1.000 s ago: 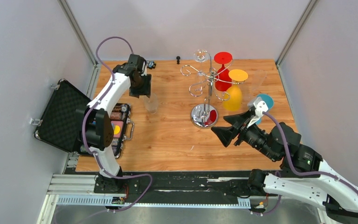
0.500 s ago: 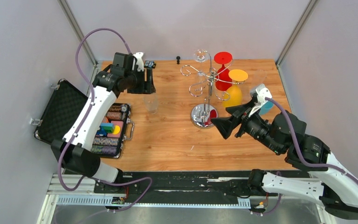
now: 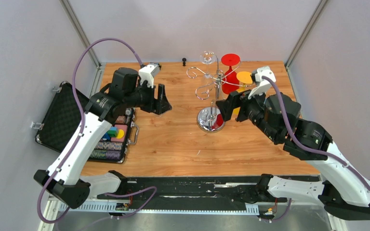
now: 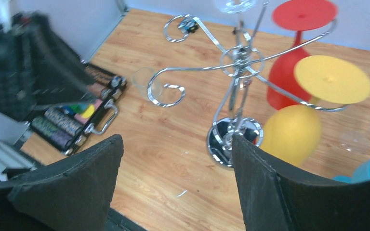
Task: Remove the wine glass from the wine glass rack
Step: Pick up the wine glass from the wine rack.
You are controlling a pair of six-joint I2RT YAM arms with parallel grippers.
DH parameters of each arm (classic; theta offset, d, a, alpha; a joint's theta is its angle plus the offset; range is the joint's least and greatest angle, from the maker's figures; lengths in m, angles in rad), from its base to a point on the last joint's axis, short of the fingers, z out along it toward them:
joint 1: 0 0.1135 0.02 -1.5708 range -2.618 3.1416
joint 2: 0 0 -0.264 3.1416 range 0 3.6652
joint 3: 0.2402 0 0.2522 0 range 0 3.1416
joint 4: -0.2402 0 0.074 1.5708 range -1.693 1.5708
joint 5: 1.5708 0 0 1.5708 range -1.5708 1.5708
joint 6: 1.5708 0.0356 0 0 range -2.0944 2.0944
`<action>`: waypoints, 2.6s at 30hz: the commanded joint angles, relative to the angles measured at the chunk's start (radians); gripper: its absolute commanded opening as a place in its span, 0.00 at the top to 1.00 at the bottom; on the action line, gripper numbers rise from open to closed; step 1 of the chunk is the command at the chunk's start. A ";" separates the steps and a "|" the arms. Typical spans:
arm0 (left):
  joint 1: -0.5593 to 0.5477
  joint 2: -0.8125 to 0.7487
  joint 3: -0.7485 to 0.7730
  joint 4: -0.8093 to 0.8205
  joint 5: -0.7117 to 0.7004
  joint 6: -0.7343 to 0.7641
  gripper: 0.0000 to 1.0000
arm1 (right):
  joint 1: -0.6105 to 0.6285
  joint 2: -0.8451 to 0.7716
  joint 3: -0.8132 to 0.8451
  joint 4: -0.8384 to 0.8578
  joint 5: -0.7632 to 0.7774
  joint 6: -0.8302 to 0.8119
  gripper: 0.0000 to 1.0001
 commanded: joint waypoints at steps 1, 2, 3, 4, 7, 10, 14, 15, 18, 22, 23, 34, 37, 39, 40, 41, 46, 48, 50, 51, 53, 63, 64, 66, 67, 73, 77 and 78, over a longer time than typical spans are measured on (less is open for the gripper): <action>-0.016 -0.105 -0.053 0.057 0.088 -0.031 0.22 | -0.103 0.036 0.092 -0.020 0.004 -0.018 0.19; -0.016 -0.116 -0.073 0.059 0.093 -0.030 0.22 | -0.143 0.047 0.103 -0.021 -0.025 -0.012 0.19; -0.016 -0.137 -0.081 0.061 0.097 -0.030 0.21 | -0.187 0.058 0.110 -0.021 -0.056 -0.005 0.19; -0.017 -0.147 -0.099 0.060 0.098 -0.029 0.21 | -0.230 0.072 0.118 -0.023 -0.087 0.003 0.19; -0.017 -0.189 -0.135 0.054 0.108 -0.016 0.20 | -0.348 0.106 0.139 -0.025 -0.167 0.026 0.20; -0.016 -0.220 -0.192 0.052 0.108 0.006 0.17 | -0.432 0.131 0.148 -0.025 -0.194 0.054 0.20; -0.017 -0.257 -0.256 0.052 0.114 0.018 0.14 | -0.528 0.155 0.149 -0.025 -0.234 0.094 0.19; -0.017 -0.271 -0.266 0.054 0.117 0.018 0.14 | -0.554 0.160 0.146 -0.025 -0.244 0.107 0.19; -0.017 -0.302 -0.308 0.071 0.115 0.017 0.08 | -0.625 0.167 0.143 -0.026 -0.267 0.137 0.19; -0.016 -0.339 -0.347 0.086 0.122 0.015 0.01 | -0.723 0.174 0.138 -0.024 -0.321 0.173 0.19; -0.016 -0.352 -0.355 0.092 0.129 0.012 0.01 | -0.746 0.177 0.133 -0.024 -0.345 0.185 0.19; -0.017 -0.479 -0.485 0.221 0.264 -0.035 0.00 | -0.978 0.203 0.041 0.042 -0.647 0.330 0.20; -0.017 -0.485 -0.499 0.219 0.268 -0.037 0.00 | -0.997 0.215 0.015 0.068 -0.687 0.358 0.22; -0.017 -0.491 -0.507 0.218 0.269 -0.038 0.00 | -1.003 0.215 -0.003 0.091 -0.704 0.379 0.25; -0.016 -0.497 -0.509 0.216 0.268 -0.038 0.00 | -1.009 0.217 -0.011 0.102 -0.714 0.388 0.26; -0.016 -0.500 -0.511 0.212 0.267 -0.035 0.00 | -1.014 0.220 -0.020 0.112 -0.731 0.400 0.27; -0.017 -0.518 -0.509 0.191 0.255 -0.024 0.00 | -1.021 0.232 -0.048 0.154 -0.779 0.445 0.36; -0.017 -0.523 -0.507 0.184 0.251 -0.020 0.00 | -1.045 0.233 -0.058 0.169 -0.793 0.462 0.40; -0.017 -0.527 -0.506 0.177 0.248 -0.017 0.00 | -1.058 0.237 -0.063 0.181 -0.811 0.475 0.45; -0.017 -0.530 -0.506 0.174 0.245 -0.018 0.00 | -1.059 0.239 -0.065 0.184 -0.818 0.479 0.47; -0.017 -0.535 -0.506 0.170 0.244 -0.018 0.00 | -1.061 0.240 -0.069 0.193 -0.824 0.487 0.51; -0.016 -0.553 -0.495 0.141 0.235 -0.013 0.00 | -1.063 0.234 -0.087 0.236 -0.855 0.518 0.62; -0.017 -0.556 -0.495 0.141 0.233 -0.013 0.00 | -1.063 0.234 -0.091 0.240 -0.861 0.522 0.62; -0.017 -0.559 -0.496 0.137 0.231 -0.012 0.00 | -1.063 0.233 -0.095 0.246 -0.867 0.530 0.64; -0.017 -0.560 -0.497 0.134 0.230 -0.013 0.00 | -1.063 0.232 -0.098 0.250 -0.871 0.533 0.65; -0.016 -0.571 -0.497 0.126 0.225 -0.015 0.00 | -1.063 0.212 -0.117 0.282 -0.884 0.556 0.74; -0.017 -0.576 -0.498 0.122 0.223 -0.014 0.00 | -1.063 0.203 -0.119 0.291 -0.889 0.560 0.80; -0.017 -0.577 -0.498 0.122 0.223 -0.014 0.00 | -1.063 0.201 -0.120 0.292 -0.889 0.561 0.82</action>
